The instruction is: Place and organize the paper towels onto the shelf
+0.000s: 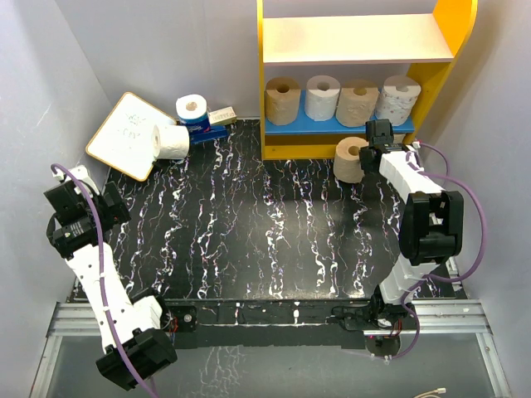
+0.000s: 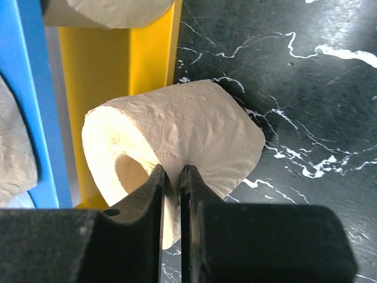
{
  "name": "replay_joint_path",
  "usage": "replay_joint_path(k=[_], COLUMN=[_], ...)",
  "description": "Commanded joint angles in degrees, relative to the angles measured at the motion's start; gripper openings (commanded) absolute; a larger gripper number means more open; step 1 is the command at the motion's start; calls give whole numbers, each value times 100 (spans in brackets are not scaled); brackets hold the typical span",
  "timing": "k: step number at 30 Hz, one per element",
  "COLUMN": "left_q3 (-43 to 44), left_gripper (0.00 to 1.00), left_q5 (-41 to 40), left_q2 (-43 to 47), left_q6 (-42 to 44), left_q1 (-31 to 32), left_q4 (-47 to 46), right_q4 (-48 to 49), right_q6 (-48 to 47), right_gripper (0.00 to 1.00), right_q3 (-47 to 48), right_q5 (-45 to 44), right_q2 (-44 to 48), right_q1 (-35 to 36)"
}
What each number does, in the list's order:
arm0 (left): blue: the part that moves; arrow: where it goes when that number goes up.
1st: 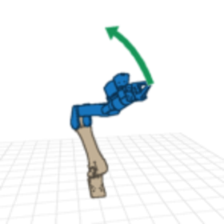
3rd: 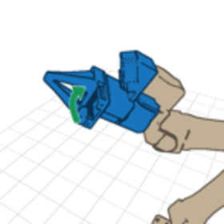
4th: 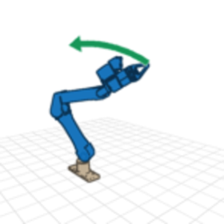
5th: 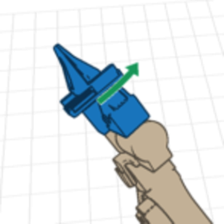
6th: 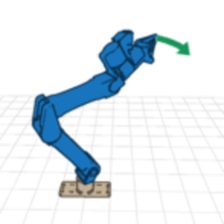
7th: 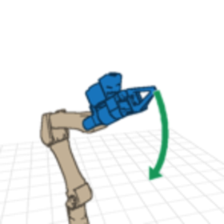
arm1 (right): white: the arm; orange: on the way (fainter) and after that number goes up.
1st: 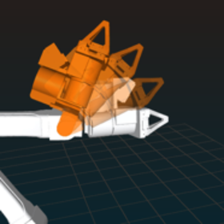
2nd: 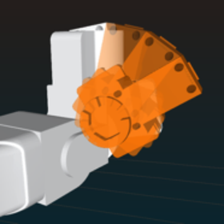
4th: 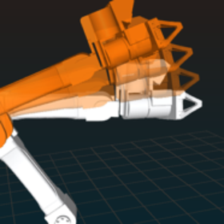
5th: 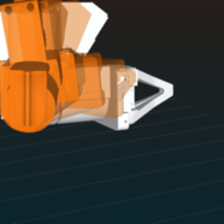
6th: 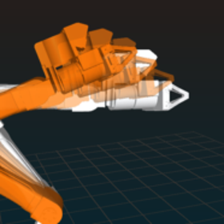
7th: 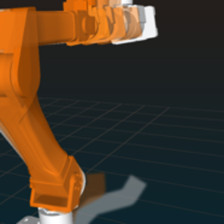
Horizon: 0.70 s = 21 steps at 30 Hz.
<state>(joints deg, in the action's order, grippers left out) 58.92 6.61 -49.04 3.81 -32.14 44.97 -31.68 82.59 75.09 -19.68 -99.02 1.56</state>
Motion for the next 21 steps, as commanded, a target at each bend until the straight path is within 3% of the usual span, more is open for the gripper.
replay_joint_path(k=[1,21], left_q3=[-38,-47], left_gripper=[93,93], left_q5=[-20,-20], left_q2=[17,-20], left_q6=[-45,-42], left_q1=[-36,-38], left_q4=[-50,-67], right_q4=[860,1459], right_q6=[46,316], right_gripper=[0,0], right_q3=[25,405], right_q5=[-138,4], right_q2=[64,-510], right_q1=[-94,-429])
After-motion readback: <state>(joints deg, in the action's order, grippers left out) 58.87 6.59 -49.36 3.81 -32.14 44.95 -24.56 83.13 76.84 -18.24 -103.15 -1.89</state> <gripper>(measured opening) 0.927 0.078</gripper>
